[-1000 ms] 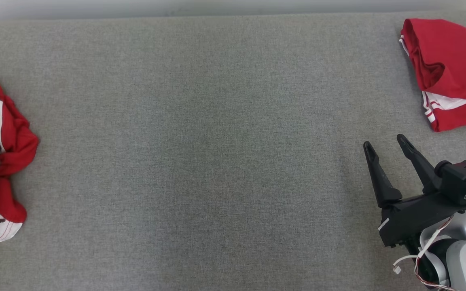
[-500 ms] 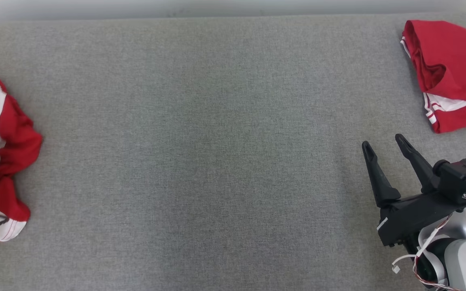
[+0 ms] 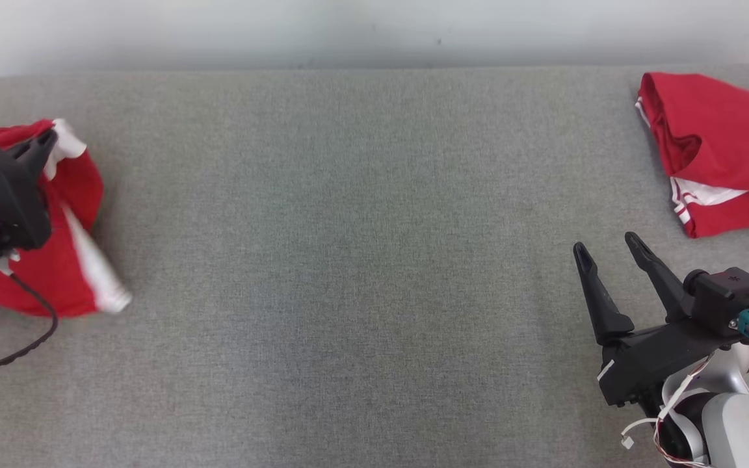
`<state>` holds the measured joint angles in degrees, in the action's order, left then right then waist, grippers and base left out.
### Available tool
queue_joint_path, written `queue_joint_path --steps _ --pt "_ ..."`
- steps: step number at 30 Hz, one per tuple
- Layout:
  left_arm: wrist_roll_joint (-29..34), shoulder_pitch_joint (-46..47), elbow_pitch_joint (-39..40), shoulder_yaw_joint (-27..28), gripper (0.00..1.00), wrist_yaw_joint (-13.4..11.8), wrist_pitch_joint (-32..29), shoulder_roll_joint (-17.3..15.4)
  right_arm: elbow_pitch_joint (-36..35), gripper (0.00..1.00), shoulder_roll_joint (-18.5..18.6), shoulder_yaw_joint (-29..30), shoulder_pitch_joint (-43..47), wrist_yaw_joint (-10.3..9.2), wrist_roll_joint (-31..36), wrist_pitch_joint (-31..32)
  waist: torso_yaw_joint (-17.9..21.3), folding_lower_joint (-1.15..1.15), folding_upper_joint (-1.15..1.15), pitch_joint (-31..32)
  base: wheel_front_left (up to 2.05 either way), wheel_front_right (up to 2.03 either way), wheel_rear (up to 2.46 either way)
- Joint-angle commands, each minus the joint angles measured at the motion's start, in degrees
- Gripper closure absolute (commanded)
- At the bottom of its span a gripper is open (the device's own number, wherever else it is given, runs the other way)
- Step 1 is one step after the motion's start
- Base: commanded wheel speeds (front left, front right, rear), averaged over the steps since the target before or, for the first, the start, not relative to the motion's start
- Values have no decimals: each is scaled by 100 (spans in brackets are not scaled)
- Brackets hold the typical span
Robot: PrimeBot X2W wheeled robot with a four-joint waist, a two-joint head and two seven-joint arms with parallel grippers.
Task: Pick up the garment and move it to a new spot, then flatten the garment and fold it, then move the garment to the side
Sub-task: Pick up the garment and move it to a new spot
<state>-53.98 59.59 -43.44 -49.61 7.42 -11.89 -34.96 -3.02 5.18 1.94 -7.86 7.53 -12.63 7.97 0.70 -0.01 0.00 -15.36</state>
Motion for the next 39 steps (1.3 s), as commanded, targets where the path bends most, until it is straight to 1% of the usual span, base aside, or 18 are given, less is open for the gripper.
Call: queue_joint_path --steps 1,4,9,13,17,21,27,30,31,35,39 --pt "-41 76 130 -85 100 3 92 -44 36 0 -12 7 10 -5 -66 -55 9 1 0 128 0 0 0" --pt "-57 177 446 -359 100 3 213 -70 114 0 -18 5 40 -5 -100 -106 46 1 0 221 0 0 0" --pt "-228 285 973 -741 100 3 389 -16 235 0 -43 7 54 -5 -156 -199 166 1 0 355 0 0 0" --pt "-241 325 1340 -1036 100 3 543 95 315 0 -76 46 80 -5 -189 -277 263 1 0 431 0 0 0" --pt "-295 244 1646 -1314 100 3 719 303 399 0 -99 82 102 -5 -229 -347 363 1 0 498 0 0 0" --pt "-267 167 1882 -1626 100 3 865 565 463 0 -121 147 137 -5 -246 -407 436 1 0 545 0 0 0" --pt "-229 80 2223 -2002 100 3 1095 1068 541 0 -149 196 194 -5 -265 -477 494 1 0 604 0 0 0" --pt "-180 6 2371 -2120 100 3 1177 1352 577 0 -163 211 215 -5 -266 -509 499 1 0 639 0 0 0" --pt "-180 6 2371 -2120 100 3 1177 1352 577 0 -163 211 215 -5 -266 -509 499 1 0 639 0 0 0" --pt "-94 -146 2556 -2224 100 3 1246 1683 596 0 -181 242 228 -5 -263 -518 481 1 0 668 0 0 0" --pt "39 -422 2765 -2308 100 0 1159 1973 585 0 -195 307 279 -5 -252 -533 416 1 0 696 0 0 0"
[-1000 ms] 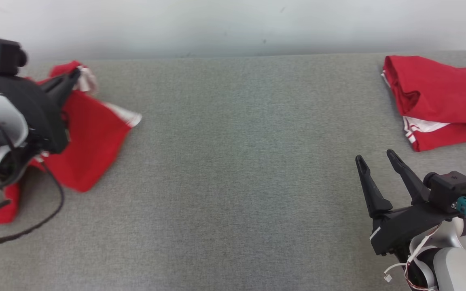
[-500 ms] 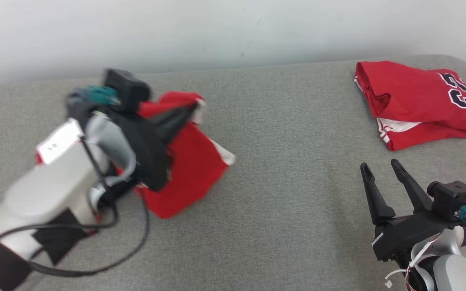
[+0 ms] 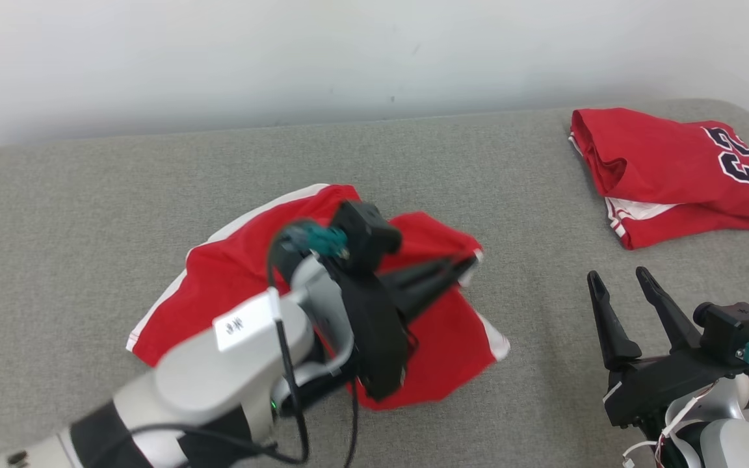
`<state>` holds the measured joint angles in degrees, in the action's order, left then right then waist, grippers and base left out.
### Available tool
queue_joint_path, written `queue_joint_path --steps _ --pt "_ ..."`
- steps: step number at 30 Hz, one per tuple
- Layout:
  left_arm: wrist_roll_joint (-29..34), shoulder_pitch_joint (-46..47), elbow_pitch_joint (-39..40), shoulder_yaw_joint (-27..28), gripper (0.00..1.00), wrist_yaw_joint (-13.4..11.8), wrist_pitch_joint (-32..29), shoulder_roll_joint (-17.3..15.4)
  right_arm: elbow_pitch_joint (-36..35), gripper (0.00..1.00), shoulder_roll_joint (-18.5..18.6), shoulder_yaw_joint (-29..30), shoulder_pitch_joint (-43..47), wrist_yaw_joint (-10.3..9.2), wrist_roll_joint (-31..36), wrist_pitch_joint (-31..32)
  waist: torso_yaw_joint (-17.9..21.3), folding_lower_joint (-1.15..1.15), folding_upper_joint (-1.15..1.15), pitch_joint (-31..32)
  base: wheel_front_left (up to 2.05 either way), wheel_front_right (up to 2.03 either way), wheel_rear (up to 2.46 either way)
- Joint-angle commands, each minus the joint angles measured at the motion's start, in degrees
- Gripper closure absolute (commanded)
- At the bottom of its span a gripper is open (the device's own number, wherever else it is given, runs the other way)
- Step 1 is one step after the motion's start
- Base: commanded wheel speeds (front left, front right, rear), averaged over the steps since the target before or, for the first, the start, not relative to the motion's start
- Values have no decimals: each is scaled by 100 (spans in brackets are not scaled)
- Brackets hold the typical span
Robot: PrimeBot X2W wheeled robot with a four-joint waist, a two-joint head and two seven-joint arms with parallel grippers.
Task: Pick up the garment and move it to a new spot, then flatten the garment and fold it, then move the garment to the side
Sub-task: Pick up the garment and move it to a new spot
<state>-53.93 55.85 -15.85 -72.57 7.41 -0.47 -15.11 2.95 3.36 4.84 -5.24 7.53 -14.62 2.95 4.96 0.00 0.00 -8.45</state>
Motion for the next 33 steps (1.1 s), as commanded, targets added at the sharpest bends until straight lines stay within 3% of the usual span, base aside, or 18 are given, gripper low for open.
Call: queue_joint_path --steps 1,11,23,24,25,26,33 --pt "91 -109 36 -28 100 1 -23 21 -16 0 -13 23 18 -5 -48 -28 -25 0 0 7 0 0 0" --pt "332 -1016 147 -76 100 -14 -597 28 -13 0 -23 20 66 -5 -12 35 -178 0 0 80 0 0 0" --pt "569 -1792 -1034 -74 100 -3 -188 432 28 0 -16 -63 102 -5 8 90 -292 0 0 219 0 0 0" --pt "568 -1844 -1118 -79 70 -3 -98 490 28 0 -13 -66 112 -5 7 92 -301 0 0 237 0 0 0" --pt "574 -1885 -1178 -60 19 -6 6 544 33 0 -11 -63 123 -5 2 96 -310 0 0 257 0 0 0" --pt "554 -1900 -1226 -11 0 -31 110 573 32 0 -10 -59 137 -5 -3 98 -321 0 0 276 0 0 0" --pt "646 -1951 -1291 224 0 -262 777 630 28 0 -9 -27 244 -6 -23 117 -420 0 0 399 0 0 0"
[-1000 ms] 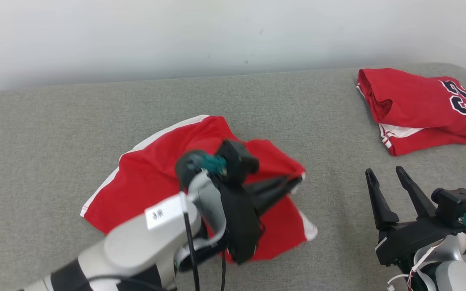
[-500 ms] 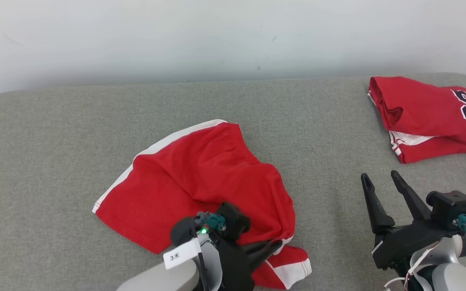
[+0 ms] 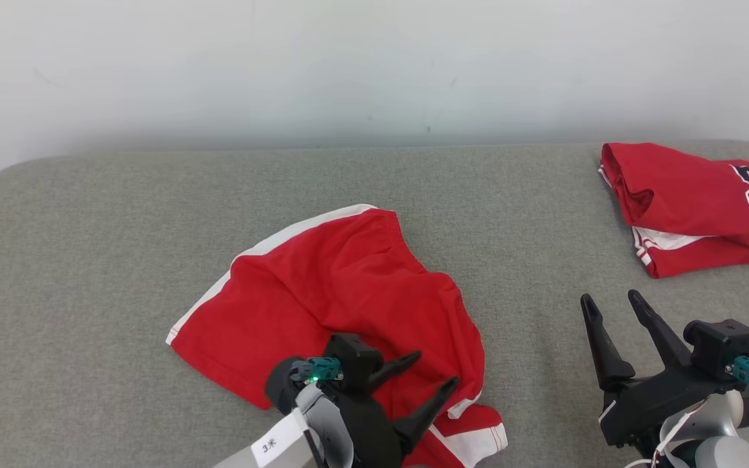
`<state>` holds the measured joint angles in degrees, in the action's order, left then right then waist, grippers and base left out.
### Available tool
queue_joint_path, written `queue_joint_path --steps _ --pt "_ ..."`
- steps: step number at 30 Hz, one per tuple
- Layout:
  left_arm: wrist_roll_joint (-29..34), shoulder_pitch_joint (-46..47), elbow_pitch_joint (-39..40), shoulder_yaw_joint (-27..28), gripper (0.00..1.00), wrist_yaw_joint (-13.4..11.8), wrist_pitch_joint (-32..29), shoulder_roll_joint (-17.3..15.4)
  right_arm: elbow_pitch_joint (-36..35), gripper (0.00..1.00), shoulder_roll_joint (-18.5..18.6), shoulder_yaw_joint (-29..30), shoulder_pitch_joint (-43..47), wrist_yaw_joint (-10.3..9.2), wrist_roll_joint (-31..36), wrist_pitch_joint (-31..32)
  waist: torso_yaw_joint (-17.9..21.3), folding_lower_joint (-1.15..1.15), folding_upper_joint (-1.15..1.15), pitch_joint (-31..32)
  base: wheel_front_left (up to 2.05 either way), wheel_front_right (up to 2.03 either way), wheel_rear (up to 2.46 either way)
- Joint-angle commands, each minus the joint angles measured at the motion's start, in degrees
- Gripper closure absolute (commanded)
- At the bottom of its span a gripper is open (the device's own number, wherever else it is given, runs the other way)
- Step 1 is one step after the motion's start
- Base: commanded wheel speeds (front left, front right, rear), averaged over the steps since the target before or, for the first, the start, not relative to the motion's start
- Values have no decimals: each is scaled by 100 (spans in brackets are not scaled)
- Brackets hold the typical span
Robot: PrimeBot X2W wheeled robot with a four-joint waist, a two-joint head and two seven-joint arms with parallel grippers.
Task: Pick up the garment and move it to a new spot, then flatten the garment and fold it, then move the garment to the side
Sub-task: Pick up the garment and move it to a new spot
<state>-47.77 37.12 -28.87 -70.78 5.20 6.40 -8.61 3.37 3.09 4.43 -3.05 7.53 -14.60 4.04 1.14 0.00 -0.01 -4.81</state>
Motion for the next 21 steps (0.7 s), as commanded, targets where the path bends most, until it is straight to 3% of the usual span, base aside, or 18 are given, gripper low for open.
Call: queue_joint_path --steps 1,21 --pt "38 -81 21 79 0 -71 160 -40 -21 0 16 16 37 -6 -32 12 -50 0 1 47 0 0 0" --pt "-58 -561 321 673 0 -886 753 -608 -65 0 -5 159 188 -6 -79 -41 -184 0 1 104 0 0 0"
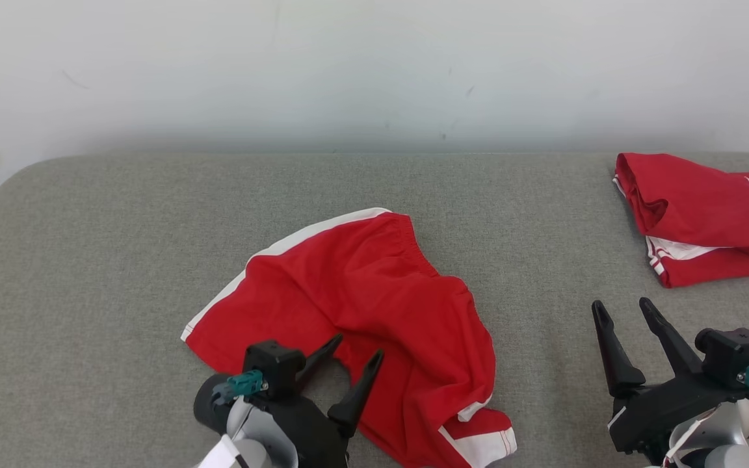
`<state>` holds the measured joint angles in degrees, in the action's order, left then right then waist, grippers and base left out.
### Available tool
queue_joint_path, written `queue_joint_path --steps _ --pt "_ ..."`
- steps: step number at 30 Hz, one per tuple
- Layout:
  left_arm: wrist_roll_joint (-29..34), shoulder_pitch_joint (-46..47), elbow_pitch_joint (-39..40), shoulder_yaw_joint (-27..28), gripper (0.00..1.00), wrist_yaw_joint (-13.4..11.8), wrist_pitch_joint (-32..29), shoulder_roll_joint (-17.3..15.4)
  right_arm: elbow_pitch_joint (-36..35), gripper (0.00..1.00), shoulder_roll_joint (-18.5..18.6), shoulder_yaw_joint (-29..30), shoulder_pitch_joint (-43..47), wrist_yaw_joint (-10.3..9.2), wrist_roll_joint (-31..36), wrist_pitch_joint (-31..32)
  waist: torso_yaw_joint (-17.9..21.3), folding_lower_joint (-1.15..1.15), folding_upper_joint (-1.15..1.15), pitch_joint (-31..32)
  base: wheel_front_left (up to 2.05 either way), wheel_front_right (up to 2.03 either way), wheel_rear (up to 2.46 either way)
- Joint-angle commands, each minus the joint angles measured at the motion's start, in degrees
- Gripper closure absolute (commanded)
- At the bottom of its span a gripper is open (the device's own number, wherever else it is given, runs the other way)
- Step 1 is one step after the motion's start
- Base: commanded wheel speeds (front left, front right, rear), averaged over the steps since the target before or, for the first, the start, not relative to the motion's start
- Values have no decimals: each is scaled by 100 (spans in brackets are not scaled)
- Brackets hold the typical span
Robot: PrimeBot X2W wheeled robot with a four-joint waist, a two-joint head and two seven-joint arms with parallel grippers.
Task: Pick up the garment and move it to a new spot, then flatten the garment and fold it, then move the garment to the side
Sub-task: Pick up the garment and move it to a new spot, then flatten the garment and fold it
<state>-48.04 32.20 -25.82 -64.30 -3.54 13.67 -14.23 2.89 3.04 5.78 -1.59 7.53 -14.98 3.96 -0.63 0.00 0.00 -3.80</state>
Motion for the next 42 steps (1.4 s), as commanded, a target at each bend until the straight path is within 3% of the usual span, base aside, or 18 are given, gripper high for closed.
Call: queue_joint_path --steps 1,10,18,25,26,27,28,29,36,42 --pt "-39 -122 57 29 0 -54 32 -77 -18 0 -1 30 47 -6 -38 -32 -15 0 0 6 0 0 0" --pt "-211 -494 251 -155 0 -59 -221 -162 -13 0 -6 36 76 -6 -49 -22 -37 0 0 59 0 0 0" --pt "-175 -619 -204 -406 0 -13 -506 -63 8 0 -6 -9 45 -6 -69 -6 77 0 0 59 0 0 0" --pt "-364 -630 -607 -359 0 217 -398 150 -2 0 -7 2 39 -6 -45 14 148 0 0 59 0 0 0" --pt "-375 -615 -679 -357 8 249 -389 177 -2 0 -7 2 40 -6 -42 17 156 0 0 64 0 0 0" --pt "-389 -598 -743 -347 36 265 -368 201 -1 0 -6 -1 42 -6 -41 19 162 0 0 68 0 0 0" --pt "-412 -589 -799 -339 91 308 -350 219 -1 0 -7 2 47 -6 -40 21 163 0 0 73 0 0 0" --pt "-412 -568 -847 -334 100 310 -342 223 0 0 -7 8 53 -6 -40 21 161 0 0 79 0 0 0" --pt "-363 -390 -854 -139 100 165 -164 -20 23 0 -7 70 133 -6 -40 -20 54 0 0 152 0 0 0" --pt "-252 -208 -196 26 100 -220 -259 -549 75 0 -8 29 179 -6 -82 -36 -74 0 0 268 0 0 0"
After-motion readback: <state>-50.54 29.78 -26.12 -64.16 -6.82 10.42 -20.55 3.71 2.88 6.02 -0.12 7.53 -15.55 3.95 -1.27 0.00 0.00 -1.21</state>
